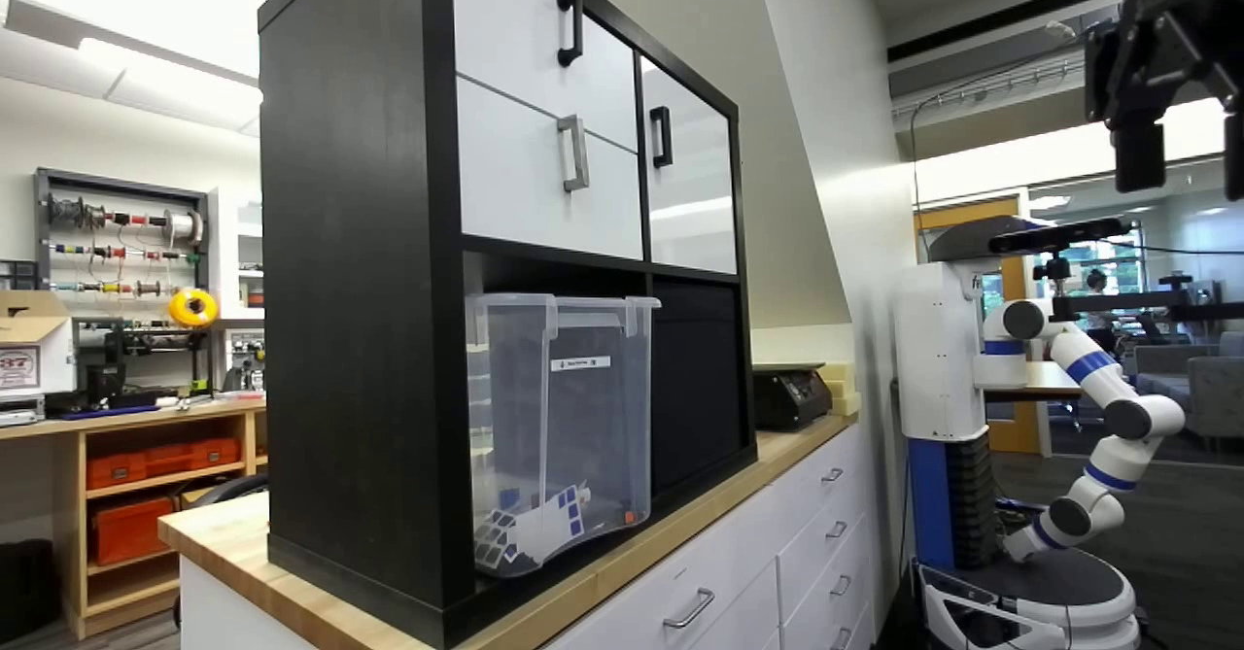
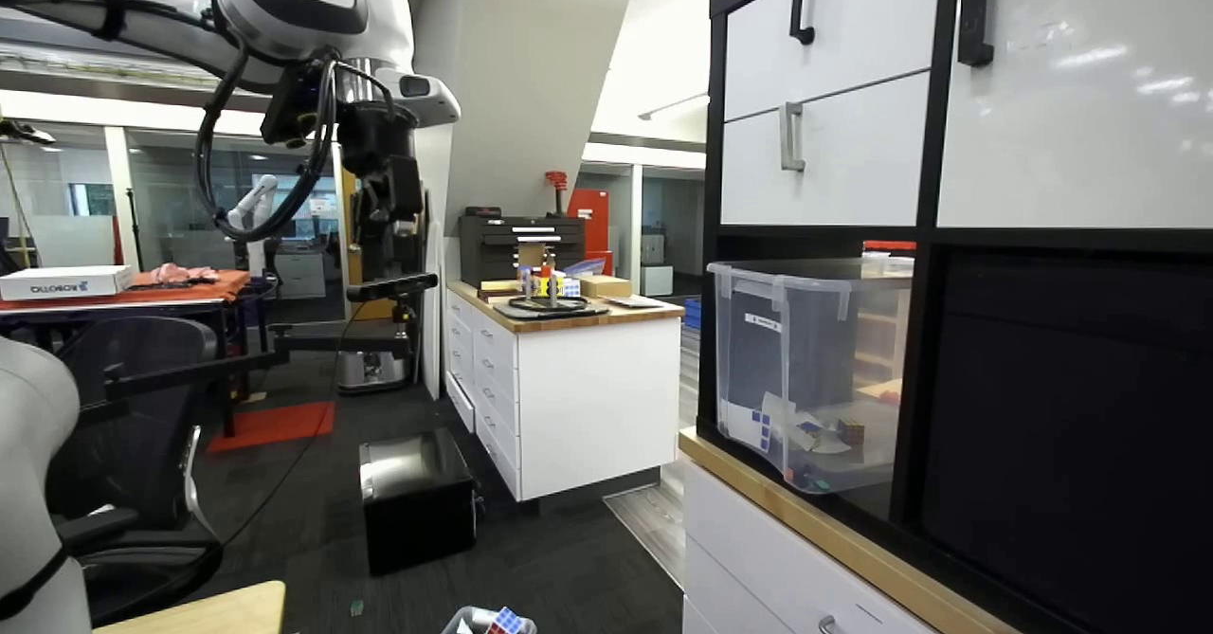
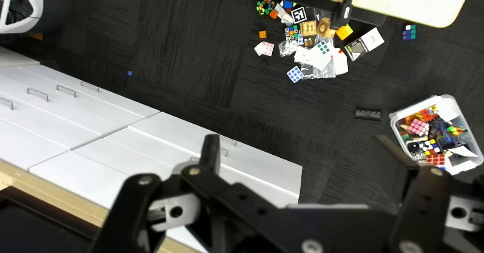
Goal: Pull out the clear storage bin from underneath the cabinet
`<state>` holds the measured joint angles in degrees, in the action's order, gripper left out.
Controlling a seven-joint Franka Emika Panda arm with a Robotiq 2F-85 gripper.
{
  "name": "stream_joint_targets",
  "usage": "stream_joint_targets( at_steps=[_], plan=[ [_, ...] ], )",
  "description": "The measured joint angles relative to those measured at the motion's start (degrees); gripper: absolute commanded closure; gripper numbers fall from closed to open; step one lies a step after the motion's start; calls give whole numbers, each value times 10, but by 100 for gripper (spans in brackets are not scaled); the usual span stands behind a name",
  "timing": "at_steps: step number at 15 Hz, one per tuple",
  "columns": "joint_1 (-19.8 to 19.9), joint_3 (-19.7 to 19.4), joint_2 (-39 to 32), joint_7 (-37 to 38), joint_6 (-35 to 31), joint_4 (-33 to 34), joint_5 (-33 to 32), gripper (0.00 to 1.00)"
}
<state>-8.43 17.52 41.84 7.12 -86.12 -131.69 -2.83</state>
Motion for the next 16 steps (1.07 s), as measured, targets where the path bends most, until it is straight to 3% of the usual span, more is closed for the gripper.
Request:
stream_joint_targets(
  at_steps=[4,10,16],
  plan=[
    [3,-20,-23,-3,-45,0,-40,0],
    [7,-59,-102,-26,-165,5,-99,0],
    [19,-85,-205,-58,-243,56,-135,0]
  ],
)
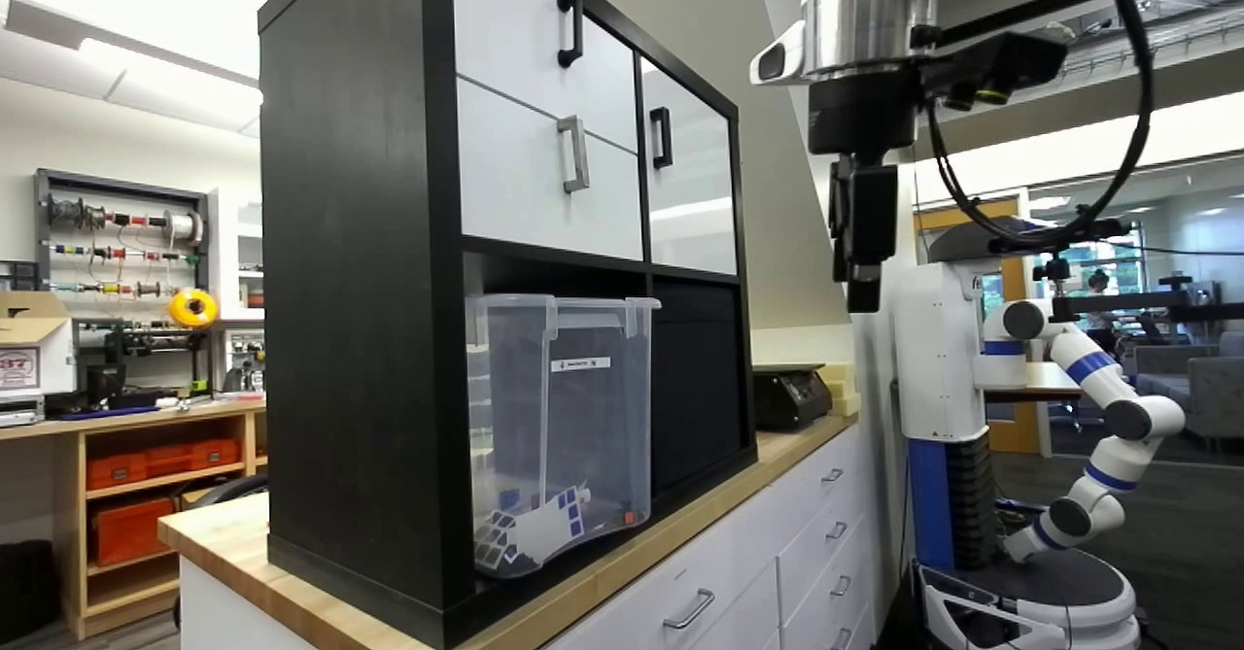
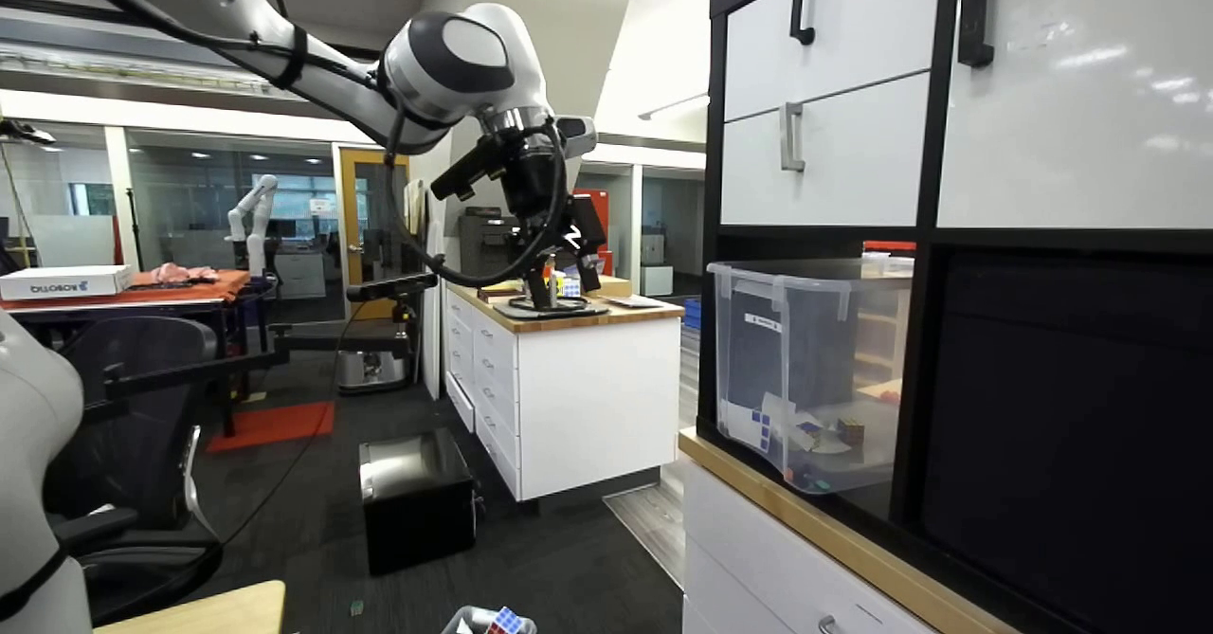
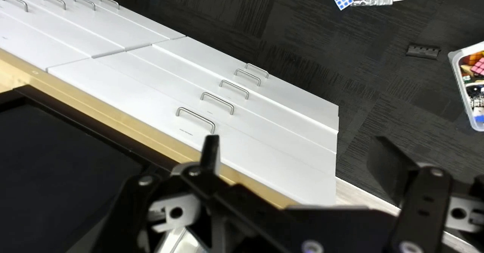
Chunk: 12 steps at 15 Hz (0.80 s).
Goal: Pull out the clear storage bin from underneath the cabinet
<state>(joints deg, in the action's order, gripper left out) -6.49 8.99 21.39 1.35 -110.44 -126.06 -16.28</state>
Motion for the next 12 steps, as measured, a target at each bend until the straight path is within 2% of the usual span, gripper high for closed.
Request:
stream_joint_targets(
  at_steps=[7,12],
  plan=[
    [13,-27,-103,-50,-27,92,-10,0],
    [15,-37,-133,-71,-26,134,-7,0]
  ],
)
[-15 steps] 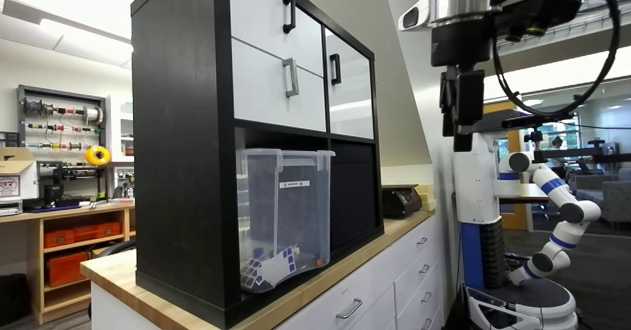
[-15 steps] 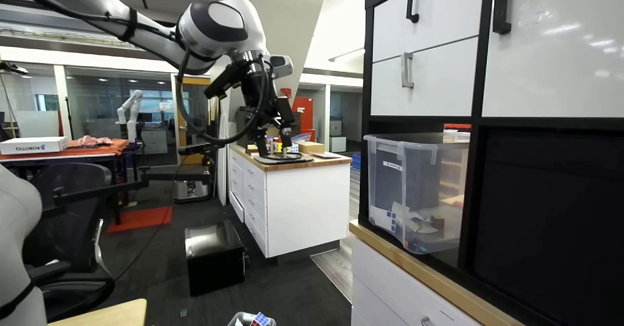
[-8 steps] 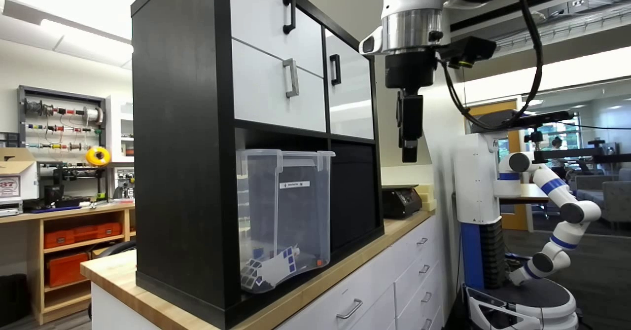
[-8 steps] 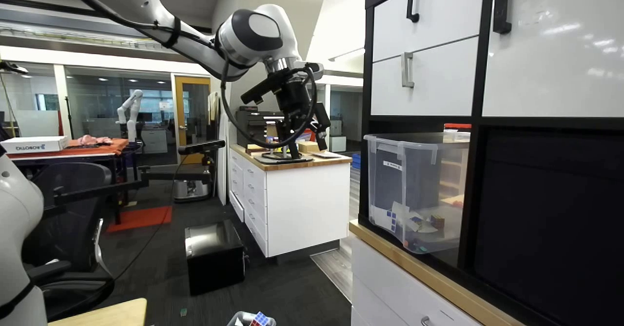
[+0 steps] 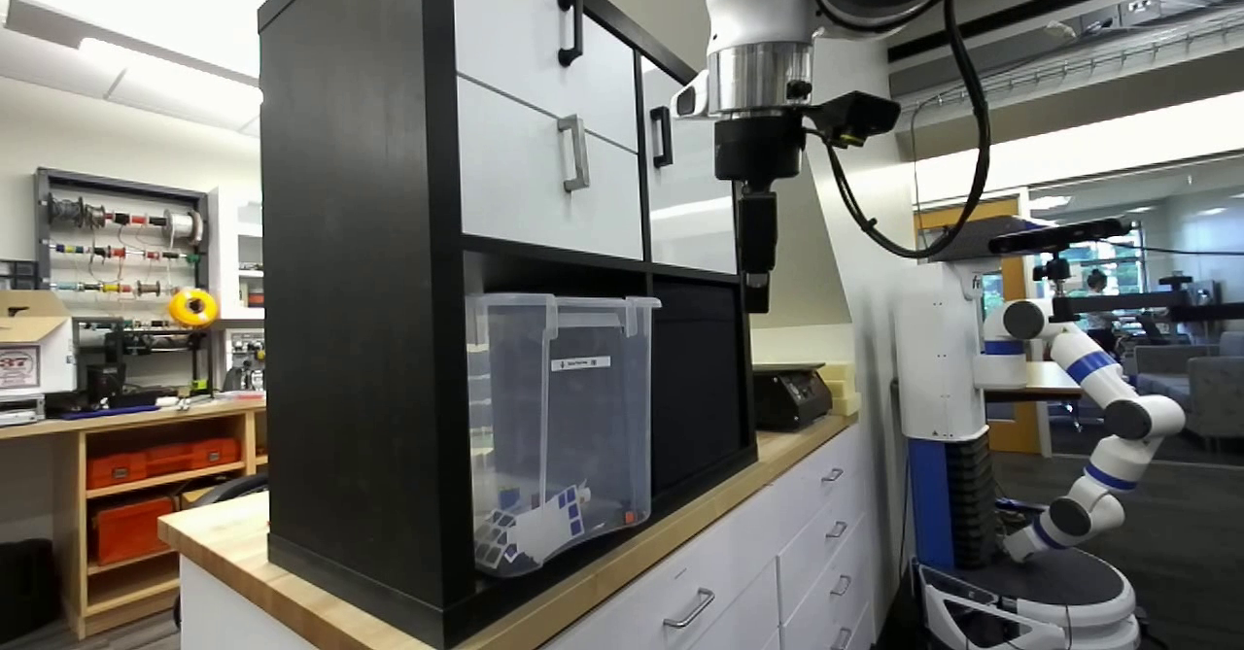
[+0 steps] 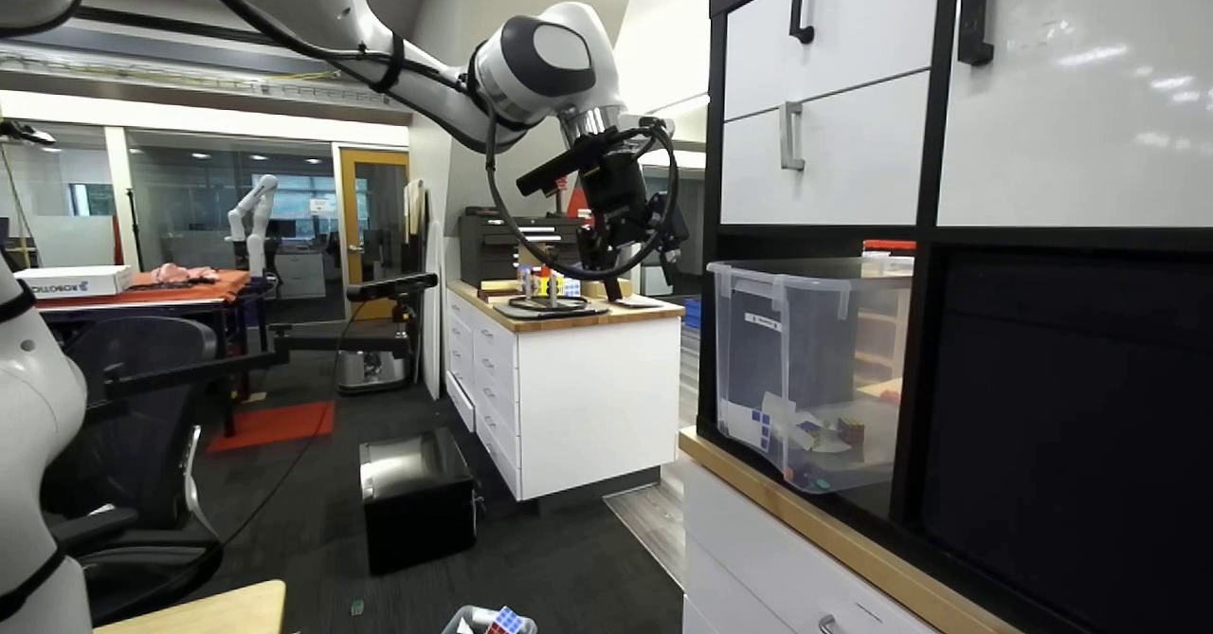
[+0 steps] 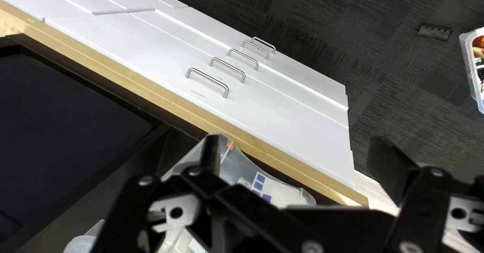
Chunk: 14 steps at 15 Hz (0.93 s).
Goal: Pull out the clear storage bin from underneath the cabinet
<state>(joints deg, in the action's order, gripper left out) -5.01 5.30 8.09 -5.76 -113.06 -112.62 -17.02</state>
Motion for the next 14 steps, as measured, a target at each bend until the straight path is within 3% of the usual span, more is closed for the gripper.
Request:
stream_joint_targets(
  at_steps=[10,14],
  plan=[
    [0,2,-7,0,-3,2,-7,0],
    [0,2,-31,1,-55,2,-46,0]
  ],
)
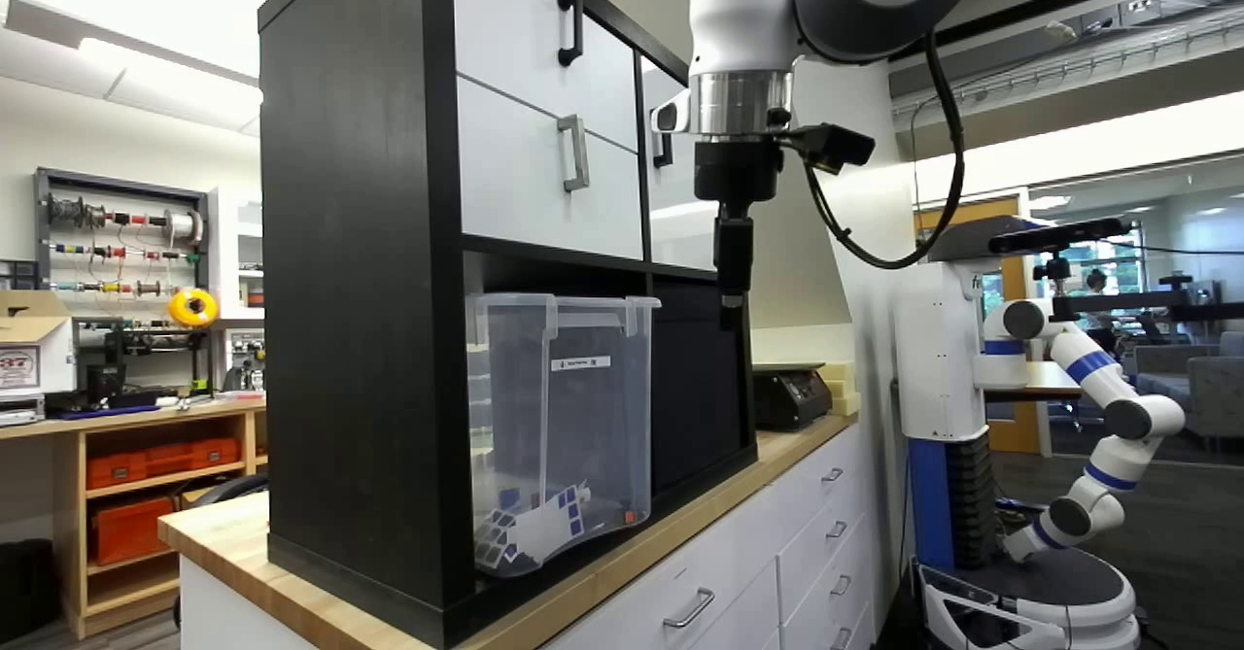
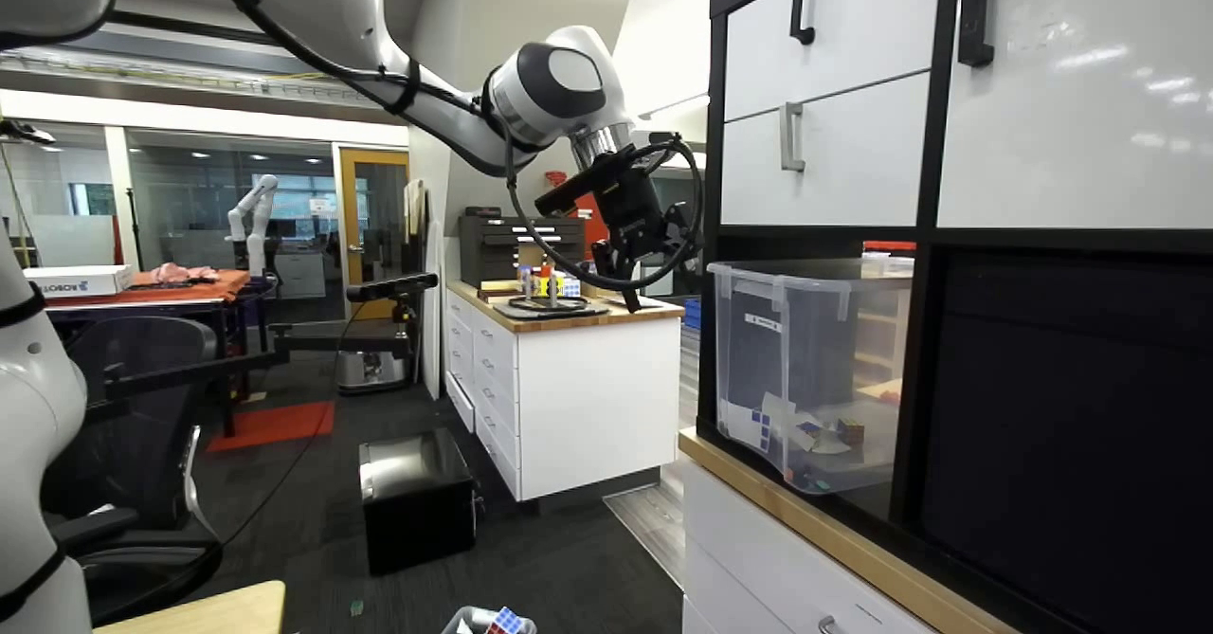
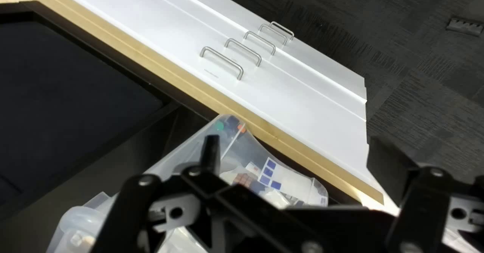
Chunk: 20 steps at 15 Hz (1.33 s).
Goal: Pull out the clear storage bin from underneath the cabinet
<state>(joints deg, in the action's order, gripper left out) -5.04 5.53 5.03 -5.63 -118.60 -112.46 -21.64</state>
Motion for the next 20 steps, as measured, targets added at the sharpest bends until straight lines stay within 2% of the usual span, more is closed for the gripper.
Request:
stream_joint_targets(
  at_steps=[5,14,16,20],
  plan=[
    [1,-4,-27,2,-67,6,-41,0],
    [16,-30,-72,-8,-112,71,-68,0],
    [19,-35,-83,-29,-132,85,-65,0],
    [28,-39,-104,-119,-195,94,-52,0]
  ],
)
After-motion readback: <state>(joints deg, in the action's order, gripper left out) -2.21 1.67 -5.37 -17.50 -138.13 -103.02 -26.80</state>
